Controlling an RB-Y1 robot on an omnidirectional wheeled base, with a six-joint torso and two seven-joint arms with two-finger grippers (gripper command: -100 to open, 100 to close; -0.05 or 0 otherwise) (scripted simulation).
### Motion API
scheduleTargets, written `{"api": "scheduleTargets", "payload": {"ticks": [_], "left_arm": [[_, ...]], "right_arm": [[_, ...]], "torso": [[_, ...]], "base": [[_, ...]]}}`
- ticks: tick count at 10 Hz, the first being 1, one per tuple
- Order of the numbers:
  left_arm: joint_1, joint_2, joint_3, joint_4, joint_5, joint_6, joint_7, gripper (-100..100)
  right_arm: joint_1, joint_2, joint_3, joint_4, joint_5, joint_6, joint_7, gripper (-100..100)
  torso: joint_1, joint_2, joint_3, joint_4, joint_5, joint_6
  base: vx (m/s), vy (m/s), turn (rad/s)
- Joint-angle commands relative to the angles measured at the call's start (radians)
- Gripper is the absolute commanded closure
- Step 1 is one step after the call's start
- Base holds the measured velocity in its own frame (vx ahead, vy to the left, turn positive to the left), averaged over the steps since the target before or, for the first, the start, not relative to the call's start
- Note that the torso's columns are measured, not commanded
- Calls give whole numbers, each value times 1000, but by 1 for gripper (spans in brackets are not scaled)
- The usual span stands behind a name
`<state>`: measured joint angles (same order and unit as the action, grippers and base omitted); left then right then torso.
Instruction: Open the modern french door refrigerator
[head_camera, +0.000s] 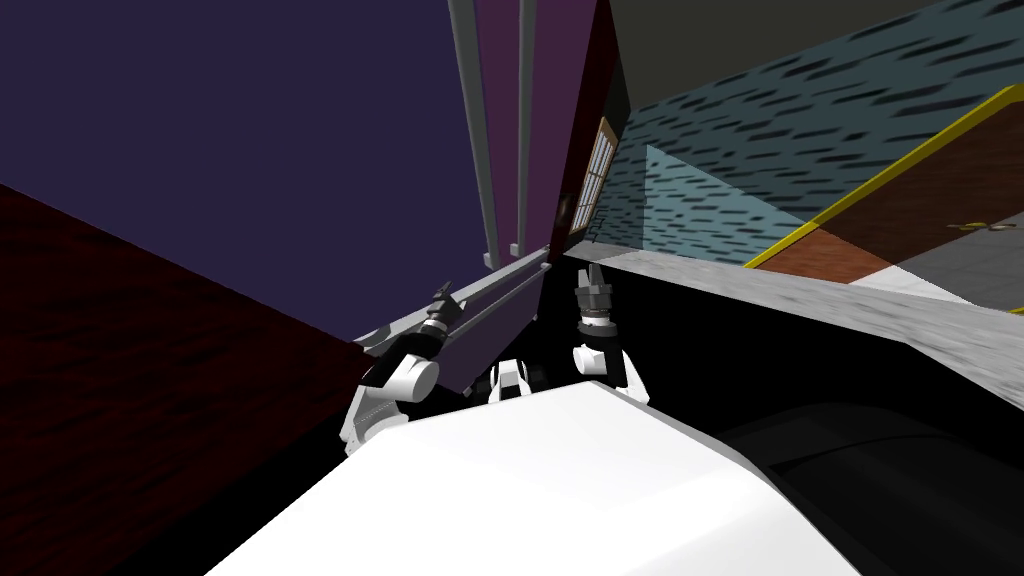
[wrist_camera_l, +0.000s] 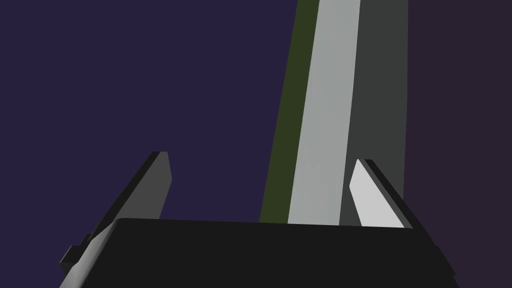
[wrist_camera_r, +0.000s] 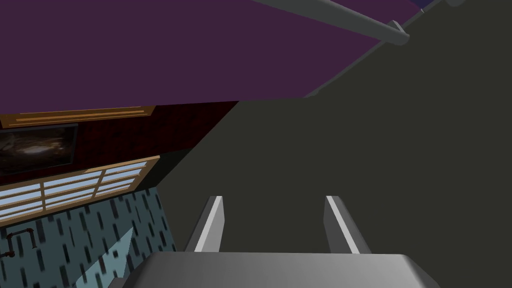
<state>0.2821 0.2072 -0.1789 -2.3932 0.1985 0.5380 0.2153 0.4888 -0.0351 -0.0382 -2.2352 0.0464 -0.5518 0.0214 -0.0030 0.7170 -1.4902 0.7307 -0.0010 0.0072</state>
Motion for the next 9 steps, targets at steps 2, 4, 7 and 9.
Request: {"api": "scheduleTargets", "payload": {"ticks": [2, 4, 7, 9], "left_arm": [[-26, -13, -13, -11, 15, 95, 18, -100], [-36, -20, -18, -19, 22, 133, 26, -100], [-54, -43, -26, -40, 35, 202, 41, -100], [-70, -76, -34, -70, 46, 262, 53, -100]], "right_arm": [[0, 0, 0, 0, 0, 0, 0, 0], [0, 0, 0, 0, 0, 0, 0, 0], [0, 0, 0, 0, 0, 0, 0, 0], [0, 0, 0, 0, 0, 0, 0, 0]], "torso": [[1, 3, 2, 1, 0, -1], [-1, 1, 1, 1, 0, -2], [1, 6, 4, 3, 0, -3], [0, 8, 6, 3, 0, -4]], "base": [[47, -46, 15], [72, -73, 17], [49, -46, 10], [62, -66, 2]]}}
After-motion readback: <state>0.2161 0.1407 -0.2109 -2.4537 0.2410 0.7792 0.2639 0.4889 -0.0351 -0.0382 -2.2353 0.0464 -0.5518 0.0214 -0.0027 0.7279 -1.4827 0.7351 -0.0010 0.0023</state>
